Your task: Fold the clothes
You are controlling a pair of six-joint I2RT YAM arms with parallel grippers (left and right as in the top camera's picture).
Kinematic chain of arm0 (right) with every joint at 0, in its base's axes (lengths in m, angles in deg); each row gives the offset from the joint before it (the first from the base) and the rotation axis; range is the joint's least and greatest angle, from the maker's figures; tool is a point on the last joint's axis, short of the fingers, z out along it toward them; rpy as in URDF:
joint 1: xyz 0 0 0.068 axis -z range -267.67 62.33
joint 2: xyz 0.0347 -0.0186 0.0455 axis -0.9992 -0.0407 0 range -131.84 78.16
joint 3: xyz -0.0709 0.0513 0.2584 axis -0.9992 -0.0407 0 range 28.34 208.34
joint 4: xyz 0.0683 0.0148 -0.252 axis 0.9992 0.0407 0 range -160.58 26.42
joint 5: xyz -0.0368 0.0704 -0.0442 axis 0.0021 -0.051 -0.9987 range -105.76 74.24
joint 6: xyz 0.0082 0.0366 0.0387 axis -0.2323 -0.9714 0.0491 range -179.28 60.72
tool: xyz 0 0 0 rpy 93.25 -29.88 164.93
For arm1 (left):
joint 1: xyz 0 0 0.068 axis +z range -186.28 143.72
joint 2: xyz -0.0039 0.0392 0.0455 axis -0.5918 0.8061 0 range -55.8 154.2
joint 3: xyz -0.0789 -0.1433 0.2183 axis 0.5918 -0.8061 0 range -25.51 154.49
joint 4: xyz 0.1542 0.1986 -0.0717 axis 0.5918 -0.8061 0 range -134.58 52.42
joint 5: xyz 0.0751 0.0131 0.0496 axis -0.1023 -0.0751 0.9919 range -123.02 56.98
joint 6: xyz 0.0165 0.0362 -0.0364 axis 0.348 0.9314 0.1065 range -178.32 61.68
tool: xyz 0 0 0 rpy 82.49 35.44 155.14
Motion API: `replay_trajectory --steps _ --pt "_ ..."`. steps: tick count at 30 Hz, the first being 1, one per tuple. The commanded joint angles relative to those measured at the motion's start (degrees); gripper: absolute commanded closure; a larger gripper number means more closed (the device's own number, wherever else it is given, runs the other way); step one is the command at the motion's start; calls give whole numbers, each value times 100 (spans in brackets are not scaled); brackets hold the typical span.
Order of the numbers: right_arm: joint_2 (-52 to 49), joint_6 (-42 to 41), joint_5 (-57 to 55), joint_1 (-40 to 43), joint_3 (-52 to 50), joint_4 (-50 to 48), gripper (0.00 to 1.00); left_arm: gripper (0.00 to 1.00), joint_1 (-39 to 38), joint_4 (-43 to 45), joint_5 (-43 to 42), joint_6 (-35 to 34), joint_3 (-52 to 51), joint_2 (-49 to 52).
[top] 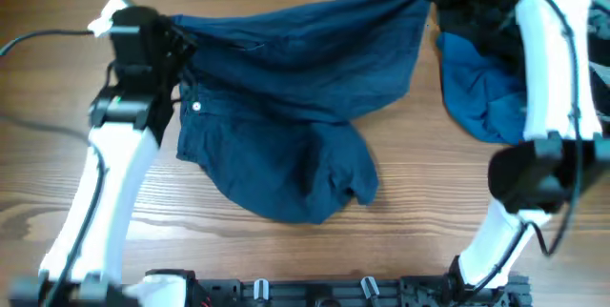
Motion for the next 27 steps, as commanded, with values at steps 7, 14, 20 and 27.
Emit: replay_trajectory --steps 7,14,20,27 --pt "-1235 -658 -118 -348 15 -1751 96 96 55 1626 542 122 57 1976" --pt "-1888 -999 -732 -481 15 -2468 96 88 57 2461 1239 127 57 2782" --pt "-2157 -1150 -839 -496 15 -2852 89 41 57 3016 1292 127 59 3058" --pt "-1934 -1563 -811 -435 66 -2658 0 0 33 3648 1416 1604 66 2852"
